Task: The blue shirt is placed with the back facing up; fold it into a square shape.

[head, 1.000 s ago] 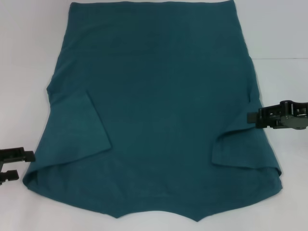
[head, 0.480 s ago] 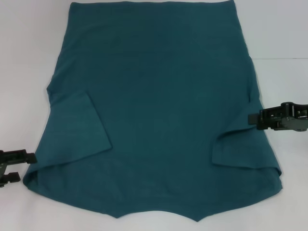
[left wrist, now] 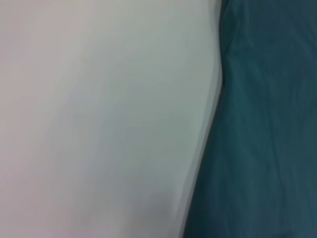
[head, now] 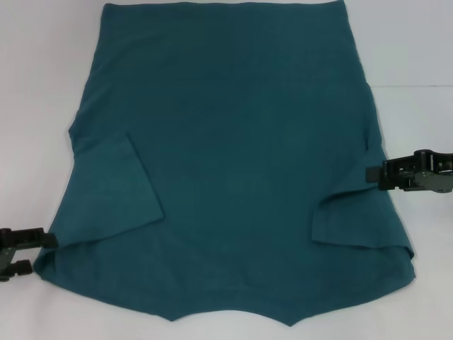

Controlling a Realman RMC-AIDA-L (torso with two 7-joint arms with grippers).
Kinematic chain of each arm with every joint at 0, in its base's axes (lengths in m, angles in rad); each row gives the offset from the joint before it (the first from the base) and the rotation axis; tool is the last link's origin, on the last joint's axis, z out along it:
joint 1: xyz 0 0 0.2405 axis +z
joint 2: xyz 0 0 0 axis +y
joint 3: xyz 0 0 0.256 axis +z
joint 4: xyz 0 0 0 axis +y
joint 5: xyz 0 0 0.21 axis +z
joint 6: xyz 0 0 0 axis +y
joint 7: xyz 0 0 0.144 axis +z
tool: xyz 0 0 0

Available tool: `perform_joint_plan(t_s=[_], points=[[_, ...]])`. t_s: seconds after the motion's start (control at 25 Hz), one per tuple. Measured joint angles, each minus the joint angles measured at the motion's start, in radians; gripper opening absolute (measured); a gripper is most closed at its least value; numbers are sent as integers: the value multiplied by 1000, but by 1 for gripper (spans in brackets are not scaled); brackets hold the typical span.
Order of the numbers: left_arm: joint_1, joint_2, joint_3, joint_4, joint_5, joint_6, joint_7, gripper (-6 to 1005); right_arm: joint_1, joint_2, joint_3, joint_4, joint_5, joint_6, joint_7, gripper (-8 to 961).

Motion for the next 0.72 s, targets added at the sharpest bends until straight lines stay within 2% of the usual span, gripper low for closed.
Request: perform_joint_plan(t_s=[0.72], points=[[-45, -8, 40, -62, -19, -6, 20, 729, -3, 3, 13, 0, 0, 4, -1, 477]])
